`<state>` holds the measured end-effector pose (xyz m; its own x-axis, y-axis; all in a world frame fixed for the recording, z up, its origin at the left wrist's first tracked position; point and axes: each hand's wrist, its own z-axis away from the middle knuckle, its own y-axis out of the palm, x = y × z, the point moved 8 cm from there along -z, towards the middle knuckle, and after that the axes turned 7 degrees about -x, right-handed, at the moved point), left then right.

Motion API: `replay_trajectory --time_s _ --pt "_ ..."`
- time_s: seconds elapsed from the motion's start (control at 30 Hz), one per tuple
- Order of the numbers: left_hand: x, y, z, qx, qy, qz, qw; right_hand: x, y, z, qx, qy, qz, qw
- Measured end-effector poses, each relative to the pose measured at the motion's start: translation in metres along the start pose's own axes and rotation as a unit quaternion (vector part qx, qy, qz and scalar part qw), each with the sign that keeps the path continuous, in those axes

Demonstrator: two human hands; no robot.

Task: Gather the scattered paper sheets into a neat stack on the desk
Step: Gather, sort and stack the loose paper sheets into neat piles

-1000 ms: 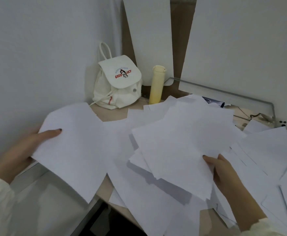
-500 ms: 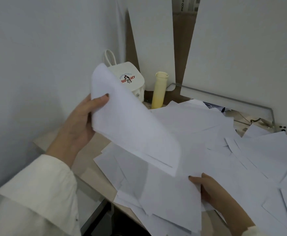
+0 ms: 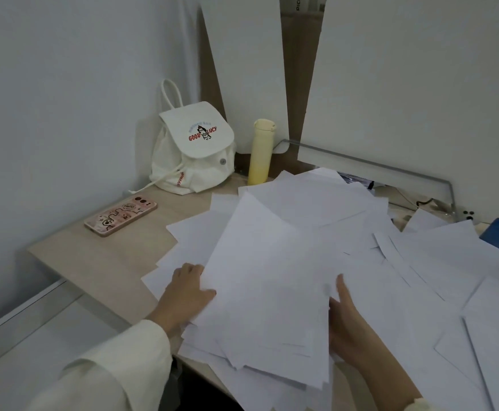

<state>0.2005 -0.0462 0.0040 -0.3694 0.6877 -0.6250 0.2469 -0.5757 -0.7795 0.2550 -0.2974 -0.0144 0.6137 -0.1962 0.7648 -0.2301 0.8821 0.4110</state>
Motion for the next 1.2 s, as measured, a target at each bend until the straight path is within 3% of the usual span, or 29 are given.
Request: replay_trajectory --time_s 0.07,0.2,0.33,0.5,0.63,0.8,0.87,1.07,1.2 --pt "-0.002 0.007 0.002 0.0 0.027 -0.056 0.998 0.002 0.0 -0.002 -0.027 -0.015 0.046 0.998" --pt "-0.014 0.021 0.004 0.064 0.07 -0.041 0.995 0.008 0.0 -0.006 -0.074 -0.057 0.116 0.989" --pt "-0.01 0.023 0.004 0.097 0.03 0.075 0.992 0.017 0.002 -0.004 -0.088 -0.107 0.153 0.978" --pt "-0.015 -0.019 -0.01 -0.048 0.011 0.146 0.988 0.048 0.014 0.021 -0.037 -0.18 0.191 0.964" --pt "-0.05 -0.062 -0.009 -0.095 0.046 0.325 0.94 0.076 0.023 0.042 -0.005 -0.212 0.205 0.955" --pt "-0.084 -0.088 0.007 -0.143 0.085 0.454 0.875 0.112 0.037 0.058 0.009 -0.263 0.119 0.958" --pt "-0.087 -0.086 0.012 -0.143 0.078 0.477 0.864 0.122 0.043 0.061 0.011 -0.281 0.098 0.955" --pt "-0.092 -0.089 0.019 -0.141 0.095 0.45 0.877 0.121 0.051 0.061 -0.019 -0.306 0.162 0.938" --pt "-0.109 -0.116 0.024 -0.168 0.132 0.466 0.858 0.14 0.059 0.07 -0.01 -0.35 0.171 0.921"
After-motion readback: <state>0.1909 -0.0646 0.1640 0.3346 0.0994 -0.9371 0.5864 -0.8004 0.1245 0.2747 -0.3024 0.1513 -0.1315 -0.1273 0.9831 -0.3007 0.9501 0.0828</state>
